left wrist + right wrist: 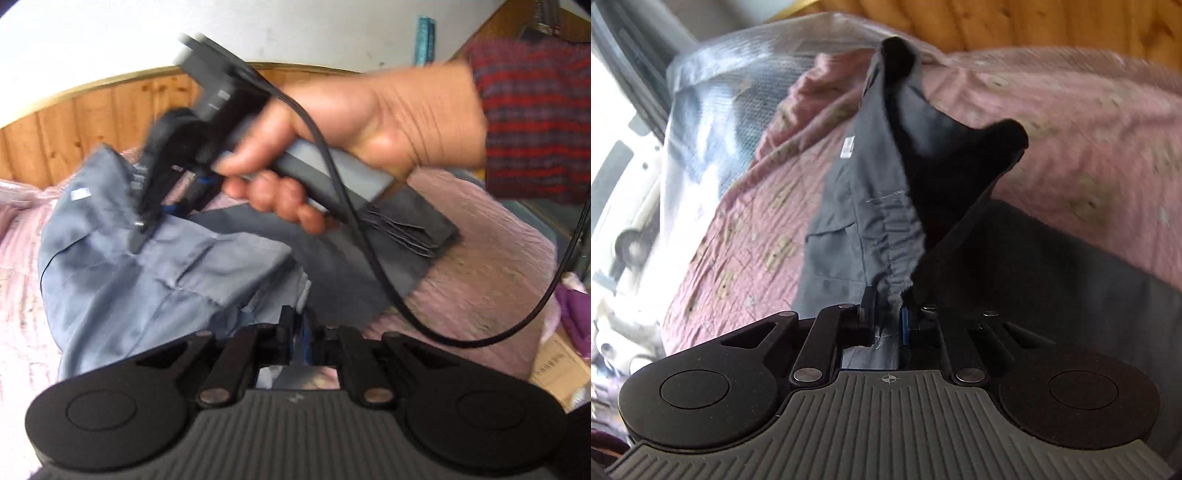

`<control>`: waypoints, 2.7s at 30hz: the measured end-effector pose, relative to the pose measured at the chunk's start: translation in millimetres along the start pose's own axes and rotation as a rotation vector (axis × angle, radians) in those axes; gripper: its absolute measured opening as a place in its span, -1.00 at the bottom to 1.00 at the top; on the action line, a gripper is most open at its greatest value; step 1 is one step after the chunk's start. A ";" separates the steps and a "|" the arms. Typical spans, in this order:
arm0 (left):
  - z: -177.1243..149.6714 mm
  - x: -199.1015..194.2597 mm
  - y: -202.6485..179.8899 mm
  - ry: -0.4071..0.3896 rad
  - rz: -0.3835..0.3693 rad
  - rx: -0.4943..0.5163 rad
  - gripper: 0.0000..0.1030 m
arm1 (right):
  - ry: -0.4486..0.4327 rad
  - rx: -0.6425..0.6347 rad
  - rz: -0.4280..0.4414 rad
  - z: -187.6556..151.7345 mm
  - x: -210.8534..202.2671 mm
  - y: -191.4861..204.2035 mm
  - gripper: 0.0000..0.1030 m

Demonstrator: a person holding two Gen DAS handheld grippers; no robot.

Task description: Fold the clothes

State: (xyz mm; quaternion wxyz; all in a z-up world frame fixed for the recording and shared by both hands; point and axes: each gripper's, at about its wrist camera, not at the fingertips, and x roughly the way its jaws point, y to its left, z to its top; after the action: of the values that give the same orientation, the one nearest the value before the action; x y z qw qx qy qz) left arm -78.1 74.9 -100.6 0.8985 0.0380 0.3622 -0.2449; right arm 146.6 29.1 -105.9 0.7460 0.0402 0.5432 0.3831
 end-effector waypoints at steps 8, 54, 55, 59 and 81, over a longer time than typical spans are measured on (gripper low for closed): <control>-0.1 -28.5 74.3 -0.034 -0.093 -0.359 -0.67 | -0.049 0.273 -0.010 -87.9 1.1 -93.1 -0.80; -95.6 -34.5 125.6 0.175 0.140 -0.766 -0.76 | 0.199 -0.522 -0.381 105.5 162.5 70.3 -0.84; -98.8 -38.5 125.4 0.172 0.137 -0.786 -0.77 | 0.134 -0.500 -0.376 108.5 146.6 69.0 -0.86; -103.6 -38.1 121.3 0.212 0.179 -0.778 -0.80 | 0.064 -0.464 -0.410 114.0 139.1 58.1 -0.91; -7.1 63.4 135.1 0.289 0.208 -0.368 -0.56 | -0.216 -0.065 -0.253 -188.2 0.1 -4.3 -0.29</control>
State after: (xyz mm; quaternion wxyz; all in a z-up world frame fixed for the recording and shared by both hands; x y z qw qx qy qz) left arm 19.7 168.9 -162.9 0.8497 -0.0543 0.5194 -0.0733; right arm -9.5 -40.9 -184.5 0.8431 -0.0118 0.4481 0.2970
